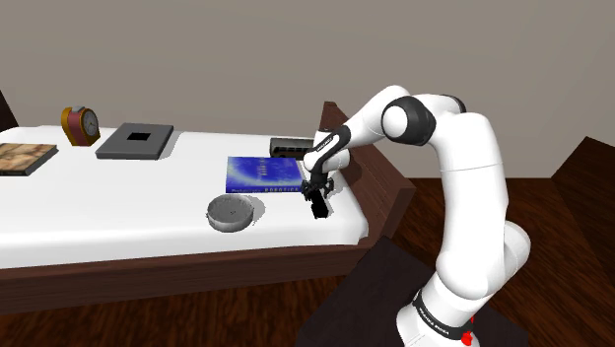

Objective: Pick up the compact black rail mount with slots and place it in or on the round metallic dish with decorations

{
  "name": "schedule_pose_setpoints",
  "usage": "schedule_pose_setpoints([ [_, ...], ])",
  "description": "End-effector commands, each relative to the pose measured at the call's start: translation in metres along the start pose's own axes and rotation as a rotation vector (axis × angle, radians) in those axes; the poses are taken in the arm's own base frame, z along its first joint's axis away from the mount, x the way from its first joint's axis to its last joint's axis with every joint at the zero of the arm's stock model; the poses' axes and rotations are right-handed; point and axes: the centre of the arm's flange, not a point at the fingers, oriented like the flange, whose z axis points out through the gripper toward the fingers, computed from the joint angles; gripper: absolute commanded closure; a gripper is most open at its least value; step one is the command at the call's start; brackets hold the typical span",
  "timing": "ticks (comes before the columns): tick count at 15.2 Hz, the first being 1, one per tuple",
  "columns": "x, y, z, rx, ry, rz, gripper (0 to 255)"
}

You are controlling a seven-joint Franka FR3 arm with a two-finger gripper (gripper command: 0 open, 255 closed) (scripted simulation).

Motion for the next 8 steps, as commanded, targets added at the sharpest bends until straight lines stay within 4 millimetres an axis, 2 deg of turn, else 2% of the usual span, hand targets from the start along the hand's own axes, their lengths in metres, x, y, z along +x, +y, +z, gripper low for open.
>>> schedule_pose_setpoints([
  [1,0.0002,0.0,0.0003,0.0,0.0,0.0,0],
  [4,0.0002,0.0,0.0003,0.0,0.0,0.0,0],
  [5,0.0002,0.0,0.0003,0.0,0.0,0.0,255],
  [8,0.0002,0.0,0.0003,0.0,0.0,0.0,255],
])
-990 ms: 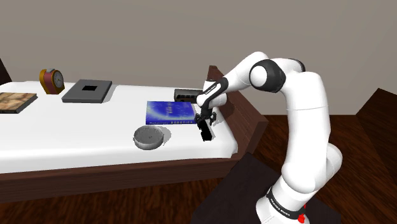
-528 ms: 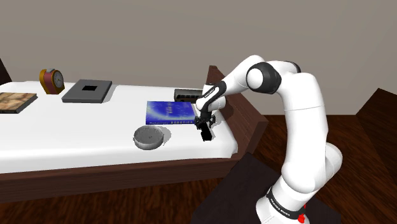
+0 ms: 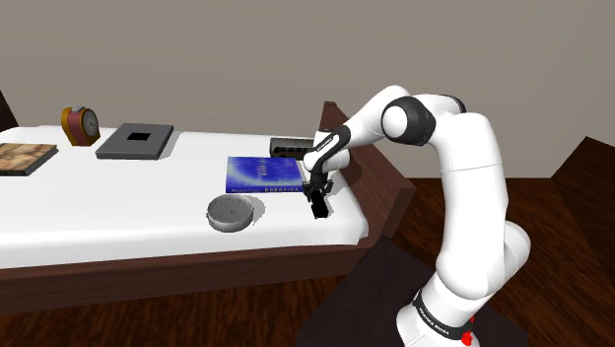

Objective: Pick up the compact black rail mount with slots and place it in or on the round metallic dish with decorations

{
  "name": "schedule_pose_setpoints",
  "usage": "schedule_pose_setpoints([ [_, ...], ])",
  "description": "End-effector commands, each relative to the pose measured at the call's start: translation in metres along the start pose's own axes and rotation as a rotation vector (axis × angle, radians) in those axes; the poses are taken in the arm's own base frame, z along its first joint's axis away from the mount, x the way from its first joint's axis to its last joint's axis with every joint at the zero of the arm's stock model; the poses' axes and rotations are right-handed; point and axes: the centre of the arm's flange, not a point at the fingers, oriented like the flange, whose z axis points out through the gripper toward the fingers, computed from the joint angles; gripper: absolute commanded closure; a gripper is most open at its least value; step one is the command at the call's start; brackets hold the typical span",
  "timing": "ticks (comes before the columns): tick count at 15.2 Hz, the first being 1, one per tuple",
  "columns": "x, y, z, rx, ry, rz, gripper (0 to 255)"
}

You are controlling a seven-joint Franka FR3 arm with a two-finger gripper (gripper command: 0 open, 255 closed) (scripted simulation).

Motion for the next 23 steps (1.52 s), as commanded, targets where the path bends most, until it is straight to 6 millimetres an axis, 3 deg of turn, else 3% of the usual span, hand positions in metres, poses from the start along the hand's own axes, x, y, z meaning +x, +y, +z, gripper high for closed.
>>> schedule_pose_setpoints([
  [1,0.0,0.0,0.0,0.0,0.0,0.0,255],
  [6,0.0,0.0,0.0,0.0,0.0,0.0,255],
  [23,-0.002,0.004,-0.09,0.0,0.0,0.0,255],
])
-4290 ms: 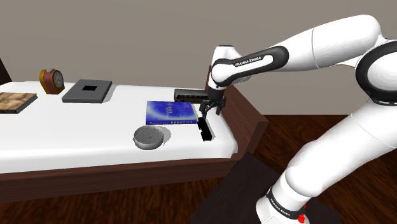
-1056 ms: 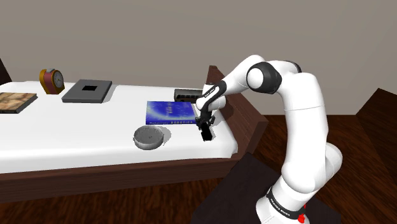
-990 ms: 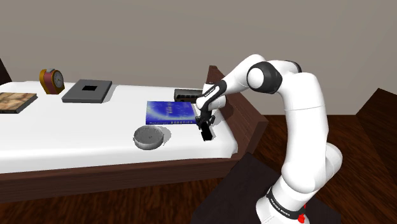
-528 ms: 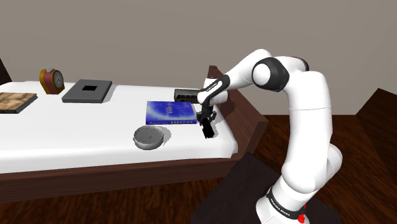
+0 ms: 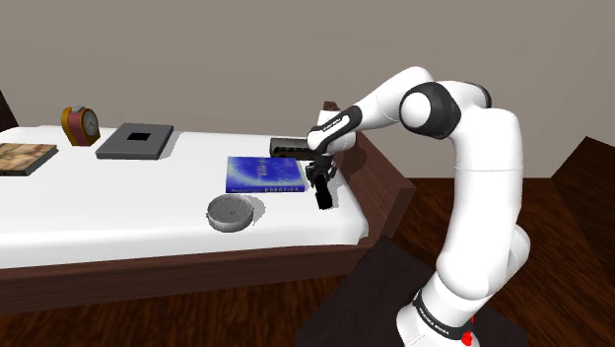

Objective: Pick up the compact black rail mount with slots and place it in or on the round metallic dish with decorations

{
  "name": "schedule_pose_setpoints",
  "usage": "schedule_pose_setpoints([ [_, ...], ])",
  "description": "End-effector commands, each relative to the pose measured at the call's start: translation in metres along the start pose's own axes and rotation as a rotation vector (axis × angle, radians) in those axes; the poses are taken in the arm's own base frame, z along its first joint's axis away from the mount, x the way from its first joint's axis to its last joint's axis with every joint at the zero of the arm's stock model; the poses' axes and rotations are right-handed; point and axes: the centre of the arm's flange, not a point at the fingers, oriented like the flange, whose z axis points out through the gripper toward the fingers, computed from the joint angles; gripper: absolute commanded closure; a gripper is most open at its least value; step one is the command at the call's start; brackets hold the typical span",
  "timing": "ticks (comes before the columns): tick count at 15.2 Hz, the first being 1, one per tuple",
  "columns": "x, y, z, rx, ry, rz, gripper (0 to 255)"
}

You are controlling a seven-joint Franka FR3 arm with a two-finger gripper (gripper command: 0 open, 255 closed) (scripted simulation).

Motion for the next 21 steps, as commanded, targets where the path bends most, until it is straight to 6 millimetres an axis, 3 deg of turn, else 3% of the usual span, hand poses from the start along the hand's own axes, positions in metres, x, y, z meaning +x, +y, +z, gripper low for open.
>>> schedule_pose_setpoints([
  [1,0.0,0.0,-0.011,0.0,0.0,0.0,255],
  [6,0.0,0.001,-0.037,0.0,0.0,0.0,255],
  [21,-0.016,-0.196,-0.046,0.0,0.0,0.0,255],
])
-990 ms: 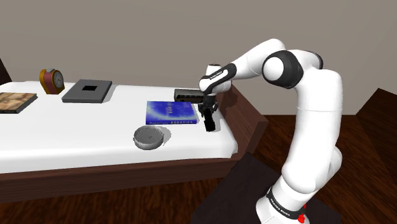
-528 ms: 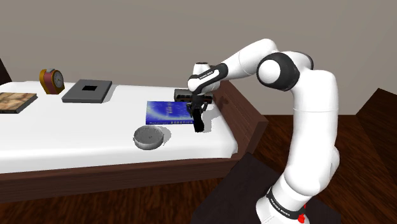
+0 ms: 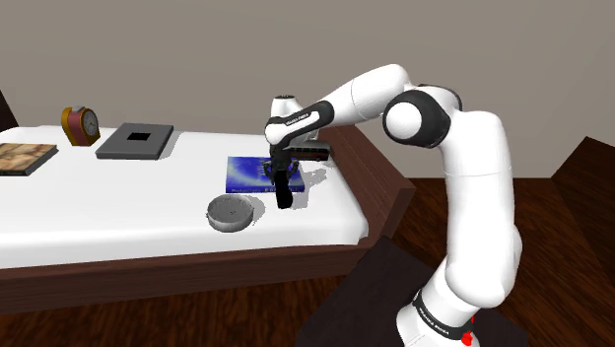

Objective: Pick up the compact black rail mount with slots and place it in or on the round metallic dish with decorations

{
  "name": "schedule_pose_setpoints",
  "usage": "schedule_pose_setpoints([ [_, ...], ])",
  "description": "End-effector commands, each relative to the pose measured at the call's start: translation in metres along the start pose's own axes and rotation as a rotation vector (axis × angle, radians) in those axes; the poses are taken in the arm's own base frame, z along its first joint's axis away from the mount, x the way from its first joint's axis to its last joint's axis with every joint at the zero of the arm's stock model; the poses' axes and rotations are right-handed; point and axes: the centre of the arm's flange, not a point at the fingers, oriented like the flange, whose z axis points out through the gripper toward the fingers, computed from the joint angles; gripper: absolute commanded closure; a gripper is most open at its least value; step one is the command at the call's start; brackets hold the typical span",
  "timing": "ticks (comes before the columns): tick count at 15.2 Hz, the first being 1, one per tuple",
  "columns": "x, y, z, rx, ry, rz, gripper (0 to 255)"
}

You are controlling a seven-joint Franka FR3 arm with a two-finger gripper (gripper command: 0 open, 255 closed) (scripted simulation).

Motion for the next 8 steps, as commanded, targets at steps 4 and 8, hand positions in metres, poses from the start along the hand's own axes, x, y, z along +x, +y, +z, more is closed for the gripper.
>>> schedule_pose_setpoints([
  [4,-0.004,-0.065,-0.003,0.0,0.0,0.001,255],
  [8,-0.008,-0.118,-0.005,0.0,0.0,0.001,255],
])
